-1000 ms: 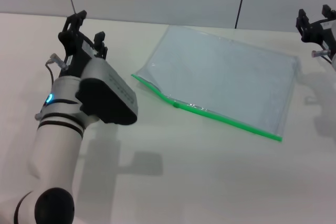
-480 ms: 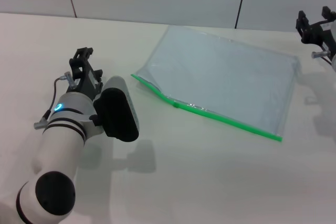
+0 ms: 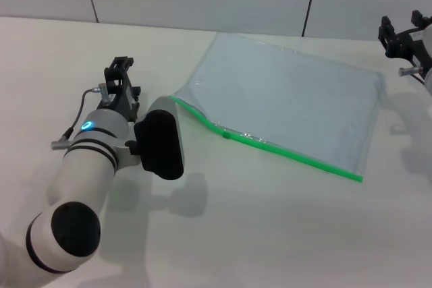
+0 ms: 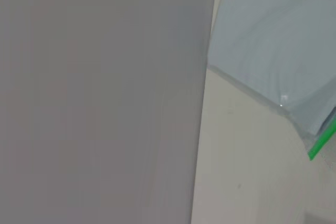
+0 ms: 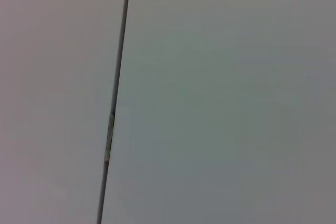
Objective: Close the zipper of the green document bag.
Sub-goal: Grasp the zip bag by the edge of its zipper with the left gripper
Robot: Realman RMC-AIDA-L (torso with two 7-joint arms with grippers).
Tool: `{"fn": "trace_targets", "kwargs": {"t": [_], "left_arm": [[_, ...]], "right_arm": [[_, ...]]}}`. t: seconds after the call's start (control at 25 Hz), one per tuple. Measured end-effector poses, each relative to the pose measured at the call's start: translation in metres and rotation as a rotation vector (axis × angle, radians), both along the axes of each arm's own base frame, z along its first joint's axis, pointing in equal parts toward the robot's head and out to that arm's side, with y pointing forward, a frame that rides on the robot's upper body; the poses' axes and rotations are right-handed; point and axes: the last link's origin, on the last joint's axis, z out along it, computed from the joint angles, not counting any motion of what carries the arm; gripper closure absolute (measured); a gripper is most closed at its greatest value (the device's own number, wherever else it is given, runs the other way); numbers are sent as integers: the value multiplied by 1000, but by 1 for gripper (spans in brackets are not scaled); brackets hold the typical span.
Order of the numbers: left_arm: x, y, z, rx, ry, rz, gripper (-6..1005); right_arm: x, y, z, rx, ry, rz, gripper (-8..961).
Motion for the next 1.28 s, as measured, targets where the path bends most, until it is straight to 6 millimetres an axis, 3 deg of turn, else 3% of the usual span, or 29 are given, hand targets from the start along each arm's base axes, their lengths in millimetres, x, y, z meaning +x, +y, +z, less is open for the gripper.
{"fn": "trace_targets", "kwargs": {"t": [1.28], "left_arm": [[8,13,-17,-171,103,-58,381]], "right_arm": [[-5,2,-2,-3,7,9,401]]}}
